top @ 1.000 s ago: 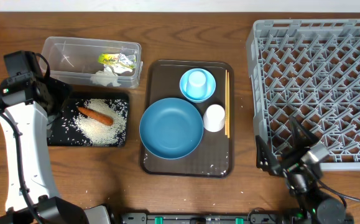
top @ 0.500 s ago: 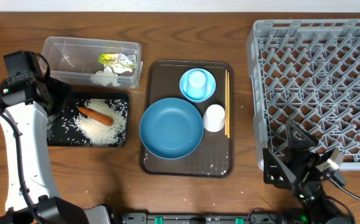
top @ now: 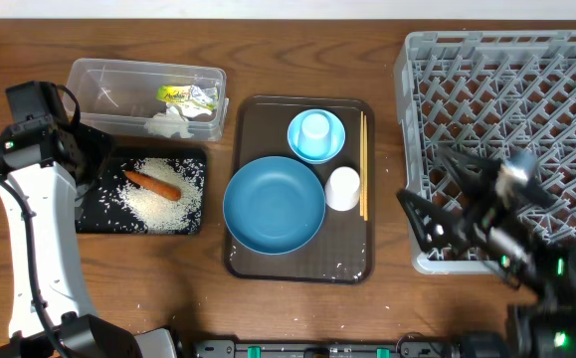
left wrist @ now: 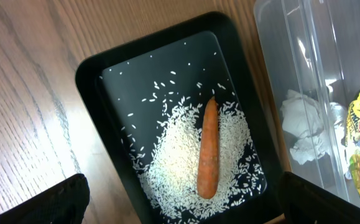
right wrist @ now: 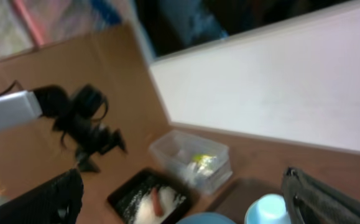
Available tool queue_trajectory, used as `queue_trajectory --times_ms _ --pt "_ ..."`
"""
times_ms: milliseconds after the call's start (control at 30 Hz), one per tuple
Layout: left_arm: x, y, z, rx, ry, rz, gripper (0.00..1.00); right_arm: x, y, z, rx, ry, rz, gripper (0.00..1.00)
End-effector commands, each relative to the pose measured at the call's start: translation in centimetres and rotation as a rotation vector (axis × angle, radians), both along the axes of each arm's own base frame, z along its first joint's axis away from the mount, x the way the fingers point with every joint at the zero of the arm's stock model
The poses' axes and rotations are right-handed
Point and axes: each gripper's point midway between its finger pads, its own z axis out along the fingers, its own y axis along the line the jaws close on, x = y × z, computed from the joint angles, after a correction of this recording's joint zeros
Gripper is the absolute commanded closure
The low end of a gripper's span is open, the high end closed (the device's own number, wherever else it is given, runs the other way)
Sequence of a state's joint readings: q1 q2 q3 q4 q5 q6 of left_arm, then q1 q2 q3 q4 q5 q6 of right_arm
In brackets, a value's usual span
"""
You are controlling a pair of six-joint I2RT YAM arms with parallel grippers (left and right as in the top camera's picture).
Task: Sort waste into correct bins and load items into the dishwasher rack
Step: 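Move the right gripper over the white cup on the brown tray, then lower the right gripper and grasp the white cup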
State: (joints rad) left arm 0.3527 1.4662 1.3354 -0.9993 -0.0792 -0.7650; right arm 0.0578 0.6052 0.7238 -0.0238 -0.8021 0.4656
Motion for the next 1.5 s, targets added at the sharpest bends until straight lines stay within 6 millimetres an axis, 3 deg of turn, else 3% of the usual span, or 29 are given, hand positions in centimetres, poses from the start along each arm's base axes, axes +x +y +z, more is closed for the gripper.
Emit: queue_trajectory --times_ms 0,100,300,400,600,900,1000,1133,1300,1467 --pt "-0.2 0.3 -0.2 0.006 0.017 0.006 0.02 1.4 1.5 0.4 -0.124 0.019 0.136 0.01" --pt "-0.2 0.3 -0.2 0.006 0.017 0.006 0.02 4.0 1.5 -1.3 -0.217 0.126 0.113 0.01" --pt "-0.2 0.3 -0.2 0.006 0.017 0.006 0.02 8.6 0.7 -7.3 -0.468 0.408 -0.082 0.01" --pt "-0.2 0.3 -0.2 0.006 0.017 0.006 0.02 8.7 2.1 -9.6 -0.587 0.451 -0.074 0.01" --pt "-0.2 0.3 -0.2 0.006 0.017 0.006 0.02 7.2 5.9 -10.7 -0.596 0.457 0.074 0.01" --pt "-0.2 0.3 -0.2 0.006 0.017 0.006 0.02 9.5 7.2 -8.7 -0.478 0.416 0.03 0.01" --pt "-0.2 0.3 -0.2 0.006 0.017 0.006 0.02 10.9 6.6 -8.8 -0.484 0.41 -0.039 0.01" --pt "-0.2 0.3 -0.2 0.006 0.017 0.006 0.02 12.9 4.6 -12.6 -0.5 0.583 -0.217 0.02" --pt "-0.2 0.3 -0.2 0.006 0.017 0.006 0.02 12.6 4.4 -18.1 -0.57 0.781 -0.211 0.03" --pt "-0.2 0.3 -0.2 0.006 0.017 0.006 0.02 11.4 4.3 -19.6 -0.615 0.844 -0.196 0.01"
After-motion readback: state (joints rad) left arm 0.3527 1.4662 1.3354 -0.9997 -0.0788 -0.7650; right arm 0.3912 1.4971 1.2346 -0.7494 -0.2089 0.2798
